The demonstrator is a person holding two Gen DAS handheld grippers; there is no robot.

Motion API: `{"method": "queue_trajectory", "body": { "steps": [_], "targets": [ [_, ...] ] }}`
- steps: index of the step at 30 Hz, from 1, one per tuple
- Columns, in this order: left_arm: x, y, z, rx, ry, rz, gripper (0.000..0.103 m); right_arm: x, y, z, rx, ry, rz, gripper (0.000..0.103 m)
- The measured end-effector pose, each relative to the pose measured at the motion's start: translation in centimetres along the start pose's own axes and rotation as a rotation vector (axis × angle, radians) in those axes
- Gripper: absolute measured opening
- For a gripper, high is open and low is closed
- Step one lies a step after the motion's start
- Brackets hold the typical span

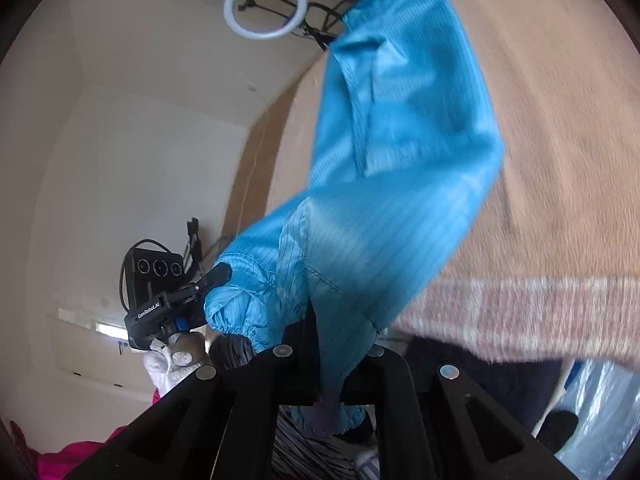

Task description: Fold large clothes

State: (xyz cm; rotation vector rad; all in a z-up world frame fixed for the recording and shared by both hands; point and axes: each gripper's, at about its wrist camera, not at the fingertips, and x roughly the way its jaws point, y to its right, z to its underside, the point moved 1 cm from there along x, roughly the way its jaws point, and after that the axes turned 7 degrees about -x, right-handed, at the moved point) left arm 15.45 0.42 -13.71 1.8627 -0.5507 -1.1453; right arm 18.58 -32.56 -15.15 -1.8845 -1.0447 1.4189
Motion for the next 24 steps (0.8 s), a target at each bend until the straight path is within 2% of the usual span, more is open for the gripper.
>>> {"method": "queue_trajectory", "body": {
  "steps": [3, 6, 9, 14, 22, 24],
  "targets": [
    [0.8, 0.6, -2.5, 0.011, 0.042, 0.008, 0.002, 0.1, -0.3, -2.7, -0.015, 0.043, -0.001, 0.004],
    [2.0, -0.1, -5.0, -0.022, 0.084, 0.011, 0.002, 1.4, -1.1, -4.7, -0.023, 0.071, -0.001, 0.004],
    [3.3, -0.9, -7.1, -0.04, 0.124, -0.012, 0.002, 2.7, -0.5, -7.1, -0.013, 0.088, -0.004, 0.004],
    [5.8, -3.0, -10.0, -0.074, 0.146, -0.066, 0.002, 5.5, 2.8, -11.0, 0.033, 0.099, 0.005, 0.004],
    [8.9, -6.4, -12.6, -0.099, 0.153, -0.133, 0.002, 8.3, 7.7, -12.8, 0.136, 0.078, 0.003, 0.005],
    [9.4, -6.8, -12.9, -0.092, 0.15, -0.143, 0.002, 8.3, 8.1, -13.2, 0.141, 0.077, 0.003, 0.01]
  ]
}}
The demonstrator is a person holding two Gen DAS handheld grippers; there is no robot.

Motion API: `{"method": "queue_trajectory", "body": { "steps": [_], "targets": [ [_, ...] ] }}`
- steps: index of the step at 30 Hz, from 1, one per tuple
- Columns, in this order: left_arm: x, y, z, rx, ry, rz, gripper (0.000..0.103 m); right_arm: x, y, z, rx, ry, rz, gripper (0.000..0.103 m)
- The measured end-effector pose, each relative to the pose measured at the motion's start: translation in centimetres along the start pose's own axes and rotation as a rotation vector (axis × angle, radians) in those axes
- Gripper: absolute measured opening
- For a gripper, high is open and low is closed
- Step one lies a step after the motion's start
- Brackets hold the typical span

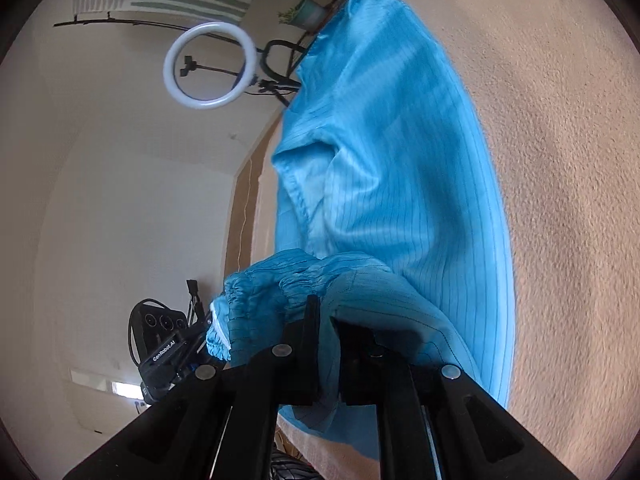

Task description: Fold large clothes

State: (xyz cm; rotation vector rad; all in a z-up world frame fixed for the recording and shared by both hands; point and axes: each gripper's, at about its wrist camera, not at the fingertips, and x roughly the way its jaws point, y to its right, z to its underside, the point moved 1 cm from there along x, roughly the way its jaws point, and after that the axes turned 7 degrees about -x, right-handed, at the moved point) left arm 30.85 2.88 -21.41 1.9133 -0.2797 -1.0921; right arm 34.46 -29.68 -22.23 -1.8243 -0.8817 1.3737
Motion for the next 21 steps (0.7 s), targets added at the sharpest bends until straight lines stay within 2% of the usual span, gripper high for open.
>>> {"method": "queue_trajectory", "body": {
  "steps": [1, 2, 3, 7, 9, 11, 15, 19, 21],
  "targets": [
    [0.2, 0.0, -0.1, 0.004, -0.001, -0.003, 0.002, 0.0, 0.2, -0.3, 0.003, 0.002, 0.0, 0.012],
    [0.4, 0.0, -0.2, 0.017, 0.002, -0.006, 0.002, -0.1, 0.4, -0.4, 0.008, 0.004, -0.001, 0.019],
    [0.4, 0.2, -0.3, 0.027, 0.003, -0.012, 0.003, -0.3, 0.6, -0.5, 0.018, 0.008, -0.009, 0.032],
    [0.4, 0.4, -0.6, 0.05, -0.002, -0.021, 0.028, -0.7, 1.3, -1.0, 0.058, 0.006, -0.048, 0.053],
    [0.2, 0.4, -1.0, 0.043, -0.008, -0.013, 0.032, -1.0, 1.5, -1.2, 0.08, 0.013, -0.074, 0.066],
    [-0.2, 0.6, -1.3, 0.048, -0.005, -0.005, 0.032, -1.7, 1.6, -1.4, 0.091, 0.028, -0.11, 0.071],
    [-1.4, 1.0, -1.7, 0.078, 0.014, 0.028, 0.035, -3.7, 1.0, -1.6, 0.068, 0.058, -0.157, 0.072],
    [-1.4, 1.1, -1.9, 0.084, -0.012, 0.057, 0.04, -5.6, 0.4, -1.8, 0.008, 0.1, -0.147, 0.072],
    [-0.8, 1.0, -2.0, 0.07, -0.043, 0.065, 0.044, -6.5, 0.6, -1.7, -0.019, 0.127, -0.07, 0.071]
  ]
}}
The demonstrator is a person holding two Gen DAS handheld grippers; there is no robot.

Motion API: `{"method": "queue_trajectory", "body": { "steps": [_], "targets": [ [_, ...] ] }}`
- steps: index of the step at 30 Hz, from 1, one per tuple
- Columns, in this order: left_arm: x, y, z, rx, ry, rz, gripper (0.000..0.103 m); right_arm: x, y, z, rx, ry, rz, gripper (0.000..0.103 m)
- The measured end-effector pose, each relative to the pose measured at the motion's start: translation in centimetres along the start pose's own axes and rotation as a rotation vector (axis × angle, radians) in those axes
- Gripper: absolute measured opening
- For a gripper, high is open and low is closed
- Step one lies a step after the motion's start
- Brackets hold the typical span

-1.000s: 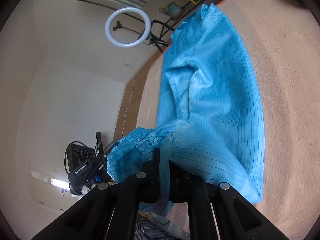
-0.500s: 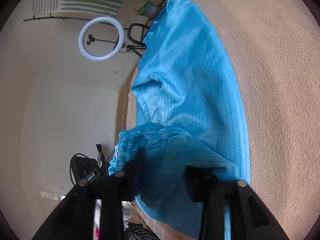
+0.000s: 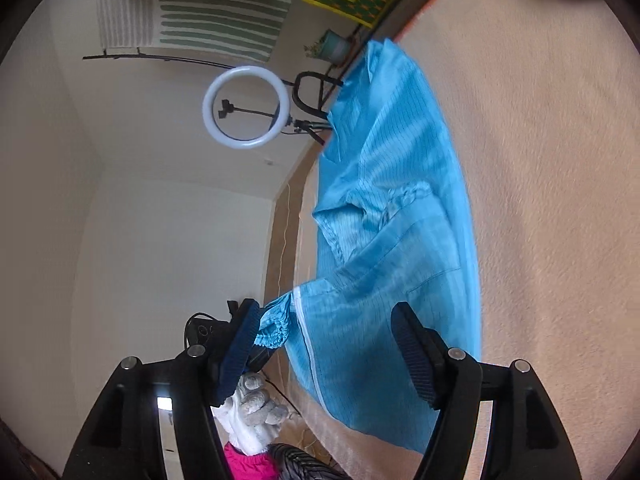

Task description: Fold large clothes

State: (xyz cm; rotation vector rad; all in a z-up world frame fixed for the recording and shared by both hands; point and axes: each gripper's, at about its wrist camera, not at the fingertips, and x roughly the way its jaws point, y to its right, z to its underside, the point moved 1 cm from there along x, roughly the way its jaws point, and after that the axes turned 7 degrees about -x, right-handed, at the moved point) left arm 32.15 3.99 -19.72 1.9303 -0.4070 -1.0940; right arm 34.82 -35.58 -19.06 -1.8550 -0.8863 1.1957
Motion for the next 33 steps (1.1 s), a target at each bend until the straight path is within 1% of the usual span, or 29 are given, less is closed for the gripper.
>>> {"method": "queue_trajectory", "body": {
  "steps": [1, 2, 3, 4, 6, 7, 9, 10, 11, 12, 13, 14, 15, 16, 17, 19, 20, 21, 22, 23, 25, 27, 28, 29, 30, 31, 32, 33],
  "targets": [
    [0.3, -0.2, -0.1, -0.014, -0.01, 0.007, 0.046, -0.2, -0.2, 0.0, -0.05, 0.015, 0.097, 0.071],
    [0.5, -0.4, -0.3, -0.03, -0.023, 0.019, 0.048, -0.7, 0.0, 0.3, -0.081, 0.014, 0.155, 0.07],
    [0.9, -0.7, -0.6, -0.067, -0.045, 0.047, 0.059, -0.5, 0.1, 0.5, -0.102, 0.008, 0.212, 0.064],
    [1.0, -1.0, -0.8, -0.102, -0.049, 0.061, 0.064, -0.1, 0.3, 0.7, -0.108, -0.009, 0.244, 0.061],
    [0.8, -1.7, -1.4, -0.166, -0.041, 0.081, 0.064, 0.9, 0.6, 1.2, -0.116, -0.047, 0.274, 0.046],
    [0.7, -1.8, -1.7, -0.178, -0.036, 0.081, 0.064, 1.4, 0.5, 1.4, -0.138, -0.065, 0.301, 0.044],
    [0.0, -1.5, -2.1, -0.152, -0.01, 0.062, 0.064, 2.2, -0.1, 1.9, -0.197, -0.101, 0.372, 0.031],
    [-0.2, -1.2, -2.1, -0.13, -0.001, 0.048, 0.064, 2.5, -0.4, 2.1, -0.229, -0.116, 0.407, 0.029],
    [-0.4, -0.7, -2.0, -0.075, 0.005, -0.003, 0.064, 2.6, -0.6, 2.4, -0.257, -0.12, 0.422, 0.025],
    [-0.4, -0.3, -1.9, -0.028, 0.016, -0.053, 0.064, 2.7, -1.0, 2.5, -0.277, -0.123, 0.427, 0.024],
    [-0.6, 0.2, -1.6, 0.048, 0.044, -0.125, 0.064, 2.7, -1.3, 2.6, -0.298, -0.125, 0.433, 0.024],
    [-0.5, 0.4, -1.3, 0.095, 0.062, -0.171, 0.064, 2.4, -1.4, 2.7, -0.321, -0.124, 0.432, 0.025],
    [-0.2, 0.5, -1.0, 0.139, 0.072, -0.214, 0.064, 2.4, -1.6, 2.7, -0.335, -0.122, 0.425, 0.033],
    [0.3, 0.4, -0.6, 0.175, 0.058, -0.242, 0.064, 2.3, -1.8, 2.7, -0.339, -0.112, 0.412, 0.039],
    [1.1, 0.4, -0.2, 0.202, 0.039, -0.268, 0.062, 2.4, -2.0, 2.7, -0.339, -0.096, 0.405, 0.044],
    [2.5, 0.1, 0.5, 0.245, 0.014, -0.326, 0.048, 2.9, -2.0, 2.6, -0.343, -0.092, 0.424, 0.044],
    [3.1, -0.2, 0.6, 0.246, 0.0, -0.332, 0.044, 3.2, -2.0, 2.6, -0.348, -0.097, 0.433, 0.044],
    [3.3, -0.6, 0.7, 0.243, -0.01, -0.331, 0.036, 3.5, -2.0, 2.6, -0.35, -0.101, 0.44, 0.043],
    [3.4, -0.9, 0.7, 0.238, -0.009, -0.336, 0.031, 3.7, -1.9, 2.6, -0.352, -0.102, 0.449, 0.042],
    [3.5, -1.1, 0.7, 0.236, 0.003, -0.34, 0.027, 3.9, -1.9, 2.7, -0.355, -0.104, 0.455, 0.038],
    [3.5, -1.2, 0.7, 0.241, 0.009, -0.336, 0.003, 4.1, -1.9, 2.8, -0.367, -0.107, 0.47, 0.034],
    [3.0, -1.1, 0.8, 0.243, 0.021, -0.33, 0.0, 4.2, -2.0, 3.0, -0.383, -0.109, 0.478, 0.02],
    [2.7, -0.7, 0.8, 0.236, 0.039, -0.335, 0.0, 4.2, -2.0, 3.1, -0.387, -0.11, 0.477, 0.015],
    [2.0, -0.6, 0.8, 0.226, 0.071, -0.348, 0.0, 4.0, -2.1, 3.1, -0.383, -0.107, 0.464, 0.007],
    [1.4, -0.5, 0.7, 0.219, 0.102, -0.366, 0.0, 3.8, -2.2, 3.0, -0.374, -0.101, 0.444, 0.003],
    [1.2, -0.5, 0.6, 0.22, 0.126, -0.39, 0.0, 3.6, -2.2, 2.9, -0.363, -0.092, 0.42, 0.002],
    [1.1, -0.8, 0.4, 0.235, 0.155, -0.452, 0.0, 3.5, -2.2, 2.8, -0.363, -0.085, 0.424, 0.001],
    [1.3, -1.1, 0.2, 0.237, 0.154, -0.486, 0.0, 3.6, -2.1, 2.8, -0.38, -0.082, 0.46, 0.001]
  ]
}}
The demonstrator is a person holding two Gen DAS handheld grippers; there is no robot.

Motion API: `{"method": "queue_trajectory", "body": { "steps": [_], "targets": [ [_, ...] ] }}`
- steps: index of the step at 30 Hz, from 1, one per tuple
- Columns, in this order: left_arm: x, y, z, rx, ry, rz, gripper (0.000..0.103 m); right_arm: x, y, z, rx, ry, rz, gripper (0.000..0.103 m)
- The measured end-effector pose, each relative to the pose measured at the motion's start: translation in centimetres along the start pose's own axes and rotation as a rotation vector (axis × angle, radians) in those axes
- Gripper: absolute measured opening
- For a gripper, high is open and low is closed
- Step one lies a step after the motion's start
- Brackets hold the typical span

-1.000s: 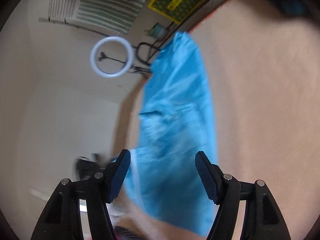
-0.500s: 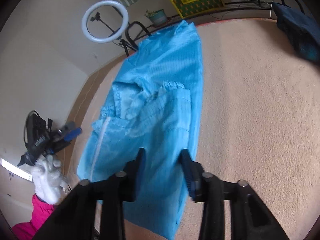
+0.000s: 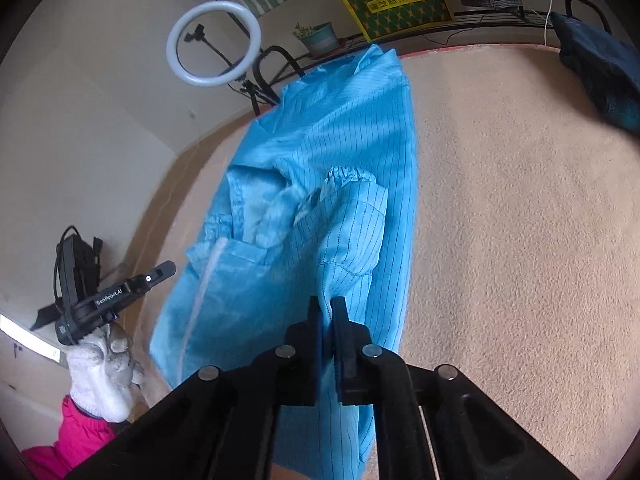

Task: Fold large clothes
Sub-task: 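Lay the folded hem down and open both grippers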

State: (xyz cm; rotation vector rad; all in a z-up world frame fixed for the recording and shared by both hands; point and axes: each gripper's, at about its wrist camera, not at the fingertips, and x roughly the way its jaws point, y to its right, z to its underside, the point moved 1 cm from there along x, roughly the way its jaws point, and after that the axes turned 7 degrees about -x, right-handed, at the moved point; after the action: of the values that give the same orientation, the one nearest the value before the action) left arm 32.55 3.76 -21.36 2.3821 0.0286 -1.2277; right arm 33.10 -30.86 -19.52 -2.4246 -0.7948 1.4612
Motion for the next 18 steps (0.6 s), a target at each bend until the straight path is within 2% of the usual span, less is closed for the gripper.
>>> {"method": "queue_trajectory", "body": {
  "steps": [1, 3, 5, 7, 8, 9, 10, 11, 12, 13, 15, 16, 18],
  "targets": [
    [0.4, -0.5, 0.0, -0.02, -0.012, 0.001, 0.0, 0.3, 0.1, 0.0, -0.009, -0.012, 0.02, 0.001],
    [0.3, -0.8, 0.0, -0.07, -0.01, 0.095, 0.0, 1.1, 0.3, 0.0, -0.002, -0.032, 0.015, 0.002],
    [-0.2, 0.6, -0.1, -0.013, -0.018, 0.143, 0.004, 1.1, 0.2, 0.0, 0.0, -0.025, -0.012, 0.01],
    [-0.2, 1.4, -0.1, 0.015, -0.038, 0.153, 0.041, 0.7, 0.2, -0.2, 0.007, -0.005, -0.007, 0.031],
    [-0.1, 1.7, 0.0, 0.017, -0.037, 0.16, 0.041, 0.4, 0.3, -0.4, 0.012, 0.013, -0.008, 0.034],
    [0.5, 1.8, 0.1, 0.02, -0.051, 0.14, 0.041, 0.3, 0.4, -0.4, 0.018, 0.019, -0.017, 0.034],
    [1.0, 1.7, 0.2, 0.018, -0.076, 0.135, 0.036, 0.2, 0.5, -0.4, 0.026, 0.018, -0.025, 0.034],
    [1.5, 1.7, 0.4, 0.011, -0.104, 0.148, 0.026, 0.3, 0.6, -0.4, 0.032, 0.016, -0.026, 0.034],
    [1.9, 1.6, 0.6, 0.008, -0.121, 0.146, 0.005, 0.4, 0.7, -0.3, 0.036, 0.012, -0.024, 0.034],
    [2.0, 1.6, 0.8, 0.011, -0.122, 0.147, 0.003, 0.5, 0.8, -0.2, 0.04, 0.006, -0.02, 0.033],
    [1.1, 1.3, 1.1, -0.006, -0.098, 0.138, 0.0, 0.8, 0.9, -0.1, 0.039, -0.008, -0.025, 0.018],
    [0.4, 1.1, 1.0, -0.014, -0.075, 0.126, 0.0, 0.7, 0.8, 0.0, 0.035, -0.006, -0.031, 0.015],
    [-0.4, 0.7, 0.7, 0.005, -0.009, 0.067, 0.0, 0.1, 0.3, -0.1, 0.015, 0.016, -0.041, 0.011]
  ]
}}
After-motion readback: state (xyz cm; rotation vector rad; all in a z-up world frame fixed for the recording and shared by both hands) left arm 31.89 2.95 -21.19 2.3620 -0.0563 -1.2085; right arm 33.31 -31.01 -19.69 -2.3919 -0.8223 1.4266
